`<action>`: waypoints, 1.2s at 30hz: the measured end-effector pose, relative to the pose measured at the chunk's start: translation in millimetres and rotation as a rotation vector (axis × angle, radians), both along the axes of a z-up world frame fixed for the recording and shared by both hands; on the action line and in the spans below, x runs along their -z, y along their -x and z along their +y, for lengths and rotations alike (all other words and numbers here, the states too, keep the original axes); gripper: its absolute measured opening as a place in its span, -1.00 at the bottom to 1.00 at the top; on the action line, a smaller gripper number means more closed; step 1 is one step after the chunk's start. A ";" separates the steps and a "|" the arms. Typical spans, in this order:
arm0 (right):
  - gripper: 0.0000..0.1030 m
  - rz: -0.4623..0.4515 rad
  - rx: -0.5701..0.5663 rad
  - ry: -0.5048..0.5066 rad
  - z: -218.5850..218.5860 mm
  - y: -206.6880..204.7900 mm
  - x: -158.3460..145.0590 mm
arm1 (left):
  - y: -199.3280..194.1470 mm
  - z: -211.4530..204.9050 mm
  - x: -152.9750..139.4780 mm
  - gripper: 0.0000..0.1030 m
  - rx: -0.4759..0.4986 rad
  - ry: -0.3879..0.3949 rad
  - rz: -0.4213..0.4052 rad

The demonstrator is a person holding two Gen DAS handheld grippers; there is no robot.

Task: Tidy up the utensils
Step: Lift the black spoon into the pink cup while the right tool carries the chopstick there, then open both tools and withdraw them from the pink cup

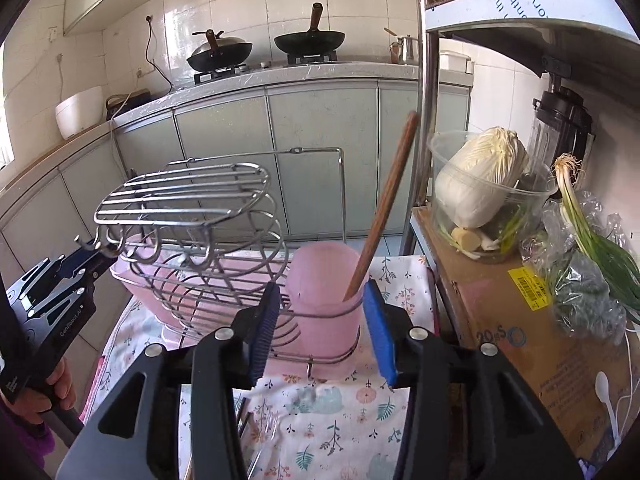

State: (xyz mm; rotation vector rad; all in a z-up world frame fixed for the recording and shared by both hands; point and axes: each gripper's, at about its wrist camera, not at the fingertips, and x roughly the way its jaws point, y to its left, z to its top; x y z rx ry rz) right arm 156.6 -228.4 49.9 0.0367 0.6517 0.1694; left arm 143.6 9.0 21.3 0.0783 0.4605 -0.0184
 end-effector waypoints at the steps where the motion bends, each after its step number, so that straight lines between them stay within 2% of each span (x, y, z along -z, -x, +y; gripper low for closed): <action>1: -0.14 -0.002 -0.001 0.000 0.6 3.7 0.1 | 3.3 0.2 -0.7 -0.43 0.000 0.009 0.001; 8: -0.14 -0.059 0.011 0.038 15.9 38.1 2.0 | 35.5 3.3 -5.0 -0.43 0.016 0.079 0.008; 17: -0.14 -0.087 0.026 0.039 32.0 70.1 9.5 | 69.3 4.0 -3.0 -0.43 0.029 0.117 0.029; 25: -0.14 -0.065 0.051 0.026 32.4 83.0 19.9 | 87.5 1.2 6.9 -0.43 0.034 0.151 0.061; 36: -0.14 -0.028 0.075 0.025 30.2 86.6 33.2 | 91.5 -0.3 27.4 -0.43 0.024 0.168 0.117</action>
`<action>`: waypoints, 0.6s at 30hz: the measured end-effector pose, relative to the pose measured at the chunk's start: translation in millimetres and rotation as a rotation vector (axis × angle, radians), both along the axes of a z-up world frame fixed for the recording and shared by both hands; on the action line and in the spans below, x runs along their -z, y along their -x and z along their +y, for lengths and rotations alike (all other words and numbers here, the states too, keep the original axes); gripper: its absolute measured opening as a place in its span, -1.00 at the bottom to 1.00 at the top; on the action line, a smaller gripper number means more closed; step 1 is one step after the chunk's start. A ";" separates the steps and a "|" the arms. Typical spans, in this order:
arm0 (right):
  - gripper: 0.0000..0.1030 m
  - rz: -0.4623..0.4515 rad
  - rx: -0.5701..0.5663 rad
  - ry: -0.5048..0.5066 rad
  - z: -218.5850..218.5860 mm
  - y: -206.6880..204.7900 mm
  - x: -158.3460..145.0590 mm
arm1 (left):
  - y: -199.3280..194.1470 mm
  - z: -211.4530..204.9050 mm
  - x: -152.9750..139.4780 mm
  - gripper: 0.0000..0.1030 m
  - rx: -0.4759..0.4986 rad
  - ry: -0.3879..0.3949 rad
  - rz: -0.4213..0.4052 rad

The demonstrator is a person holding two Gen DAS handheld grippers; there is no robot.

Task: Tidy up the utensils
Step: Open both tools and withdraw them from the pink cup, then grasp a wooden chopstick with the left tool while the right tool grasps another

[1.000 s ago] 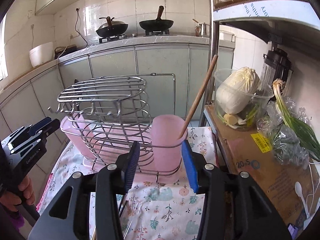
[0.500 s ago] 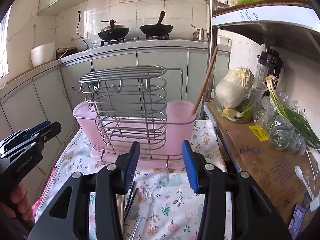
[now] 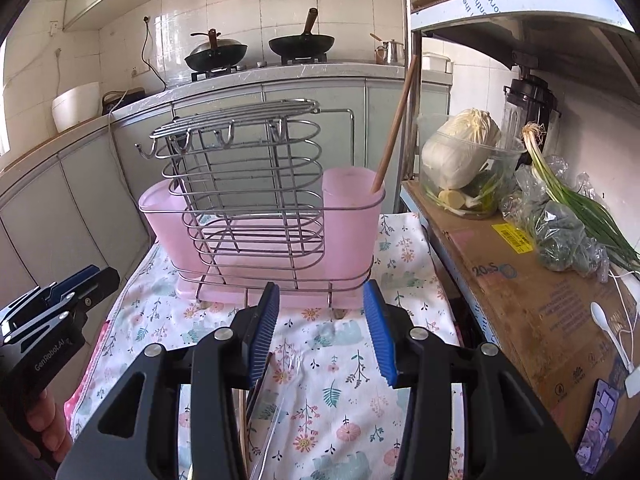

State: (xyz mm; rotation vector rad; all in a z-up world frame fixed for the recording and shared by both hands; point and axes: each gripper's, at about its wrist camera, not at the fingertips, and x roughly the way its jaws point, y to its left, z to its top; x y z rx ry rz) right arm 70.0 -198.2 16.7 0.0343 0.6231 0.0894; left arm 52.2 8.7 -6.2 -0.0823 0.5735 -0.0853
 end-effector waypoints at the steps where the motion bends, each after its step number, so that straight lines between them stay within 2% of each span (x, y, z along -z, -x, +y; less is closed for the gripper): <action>1: -0.14 0.004 0.001 0.001 0.4 -0.5 0.9 | 0.5 0.7 1.8 -0.43 0.000 0.000 0.003; 18: -0.14 0.059 0.009 0.010 2.3 -6.3 22.0 | -2.5 -2.6 25.5 -0.43 0.011 -0.022 0.064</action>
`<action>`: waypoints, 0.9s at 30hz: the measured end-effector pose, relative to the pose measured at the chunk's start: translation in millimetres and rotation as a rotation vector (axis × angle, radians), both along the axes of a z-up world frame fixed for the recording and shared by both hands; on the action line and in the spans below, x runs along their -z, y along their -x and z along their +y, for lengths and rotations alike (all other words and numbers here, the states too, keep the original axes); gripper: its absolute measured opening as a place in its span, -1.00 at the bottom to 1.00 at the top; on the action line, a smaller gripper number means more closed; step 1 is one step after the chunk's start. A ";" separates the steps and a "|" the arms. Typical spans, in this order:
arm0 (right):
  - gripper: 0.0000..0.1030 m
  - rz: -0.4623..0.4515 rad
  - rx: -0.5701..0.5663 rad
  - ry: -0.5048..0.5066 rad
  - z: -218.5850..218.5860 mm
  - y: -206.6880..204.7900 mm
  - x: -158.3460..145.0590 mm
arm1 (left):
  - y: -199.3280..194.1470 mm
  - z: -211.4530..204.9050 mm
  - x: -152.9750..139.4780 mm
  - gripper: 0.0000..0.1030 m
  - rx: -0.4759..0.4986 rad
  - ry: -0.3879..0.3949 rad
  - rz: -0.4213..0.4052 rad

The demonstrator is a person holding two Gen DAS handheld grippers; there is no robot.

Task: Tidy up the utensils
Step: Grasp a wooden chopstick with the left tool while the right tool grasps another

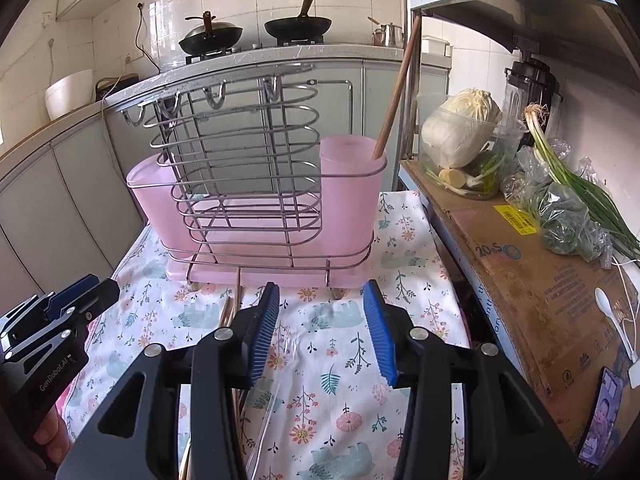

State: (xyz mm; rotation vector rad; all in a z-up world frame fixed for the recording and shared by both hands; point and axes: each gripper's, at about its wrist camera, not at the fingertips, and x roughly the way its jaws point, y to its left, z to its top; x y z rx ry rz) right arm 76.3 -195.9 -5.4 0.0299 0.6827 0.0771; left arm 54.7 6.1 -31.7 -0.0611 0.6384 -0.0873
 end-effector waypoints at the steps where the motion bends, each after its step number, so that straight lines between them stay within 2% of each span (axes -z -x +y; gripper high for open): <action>1: -0.14 0.006 -0.002 -0.003 -0.1 -0.6 1.5 | -1.0 0.2 1.7 -0.43 -0.001 0.000 0.007; 5: -0.14 0.050 -0.022 -0.042 -3.1 -4.9 11.0 | -7.5 5.5 10.9 -0.43 0.013 0.044 0.065; 10: -0.14 0.145 -0.084 -0.149 -6.1 -13.1 29.3 | -22.0 11.7 25.5 -0.44 0.044 0.108 0.150; 14: -0.14 0.218 -0.154 -0.249 -3.0 -21.9 43.6 | -30.4 13.9 37.3 -0.47 0.042 0.118 0.185; 18: -0.17 0.254 -0.204 -0.245 15.4 -36.2 52.8 | -37.6 14.3 50.9 -0.50 0.048 0.130 0.232; 20: -0.29 0.280 -0.226 -0.224 27.7 -48.0 60.0 | -41.4 13.4 57.6 -0.50 0.055 0.129 0.252; 27: -0.32 0.368 -0.246 -0.240 52.7 -91.5 89.5 | -66.2 7.8 76.4 -0.58 0.083 0.149 0.324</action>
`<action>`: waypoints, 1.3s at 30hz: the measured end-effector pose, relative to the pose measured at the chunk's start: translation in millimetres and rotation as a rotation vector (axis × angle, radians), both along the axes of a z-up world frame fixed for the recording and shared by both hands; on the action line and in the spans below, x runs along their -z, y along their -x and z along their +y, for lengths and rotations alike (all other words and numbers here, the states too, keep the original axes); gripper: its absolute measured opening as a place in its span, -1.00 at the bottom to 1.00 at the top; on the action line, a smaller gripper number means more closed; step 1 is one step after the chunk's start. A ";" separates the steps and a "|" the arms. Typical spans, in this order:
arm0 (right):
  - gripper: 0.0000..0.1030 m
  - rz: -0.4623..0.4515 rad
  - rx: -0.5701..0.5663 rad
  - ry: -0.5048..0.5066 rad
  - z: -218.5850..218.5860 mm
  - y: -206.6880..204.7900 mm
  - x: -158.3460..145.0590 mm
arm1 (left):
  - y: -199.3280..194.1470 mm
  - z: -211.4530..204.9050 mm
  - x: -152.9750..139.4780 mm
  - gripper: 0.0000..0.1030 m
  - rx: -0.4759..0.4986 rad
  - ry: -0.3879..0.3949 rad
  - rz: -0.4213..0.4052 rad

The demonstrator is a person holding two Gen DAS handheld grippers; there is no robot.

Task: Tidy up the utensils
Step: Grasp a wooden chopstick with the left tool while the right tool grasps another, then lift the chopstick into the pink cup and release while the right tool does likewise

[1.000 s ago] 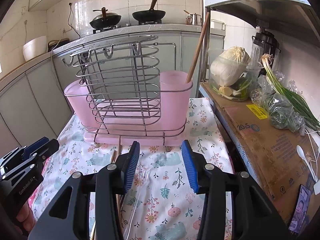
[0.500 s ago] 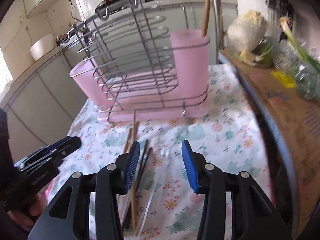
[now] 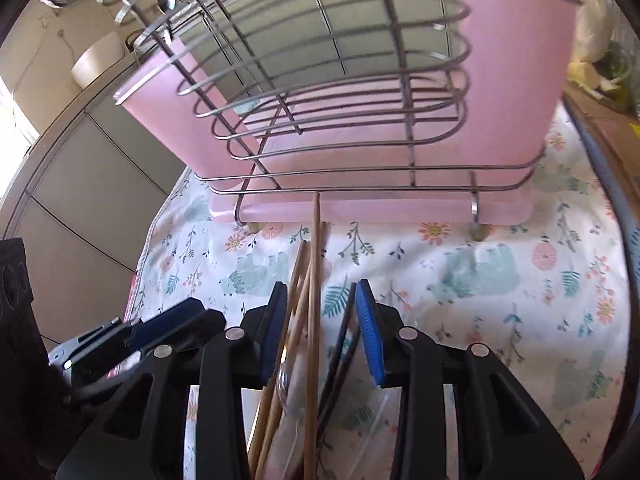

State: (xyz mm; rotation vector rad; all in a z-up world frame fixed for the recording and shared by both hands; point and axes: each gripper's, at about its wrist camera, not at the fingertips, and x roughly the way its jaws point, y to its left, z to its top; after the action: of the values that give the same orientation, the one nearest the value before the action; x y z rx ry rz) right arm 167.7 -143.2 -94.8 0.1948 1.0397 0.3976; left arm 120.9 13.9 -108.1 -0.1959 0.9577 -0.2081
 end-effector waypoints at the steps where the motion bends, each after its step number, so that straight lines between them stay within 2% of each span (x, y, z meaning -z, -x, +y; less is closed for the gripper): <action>1: -0.50 0.013 0.000 -0.003 2.3 -5.6 4.2 | -4.8 -1.2 2.9 -0.62 0.003 0.007 0.013; 2: -0.68 0.027 0.002 -0.007 3.6 -9.7 7.9 | -9.8 -2.2 5.7 -0.62 0.005 0.014 0.027; 5: -0.87 0.057 -0.004 -0.061 0.1 -14.8 13.5 | -22.2 -5.9 13.5 -0.71 0.015 0.032 0.060; 9: -0.87 0.022 0.014 -0.078 -14.3 -4.9 5.6 | -34.7 -10.2 21.2 -0.85 0.022 0.026 0.086; 18: -0.87 -0.042 0.047 -0.134 -46.8 10.9 -17.3 | -46.6 -24.0 28.0 -0.85 0.036 -0.003 0.116; 24: -0.87 -0.060 0.047 -0.135 -58.6 16.3 -24.7 | -54.2 -36.5 29.5 -0.85 0.052 -0.070 0.127; 28: -0.87 -0.077 0.042 -0.131 -66.0 22.3 -30.7 | -61.1 -39.0 34.6 -0.84 0.070 -0.063 0.151; 35: -0.87 -0.094 0.037 -0.122 -62.8 24.9 -33.8 | -67.3 -57.7 33.6 -0.85 0.057 -0.185 0.151; 39: -0.87 -0.113 0.043 -0.119 -62.0 31.7 -39.3 | -58.7 -63.6 25.3 -0.88 0.028 -0.153 0.128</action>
State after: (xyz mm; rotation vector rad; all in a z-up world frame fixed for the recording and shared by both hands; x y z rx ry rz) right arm 136.0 -205.2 -55.6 0.2972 0.9001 0.4270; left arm 179.6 -49.7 -133.5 -0.0552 1.0989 -0.1484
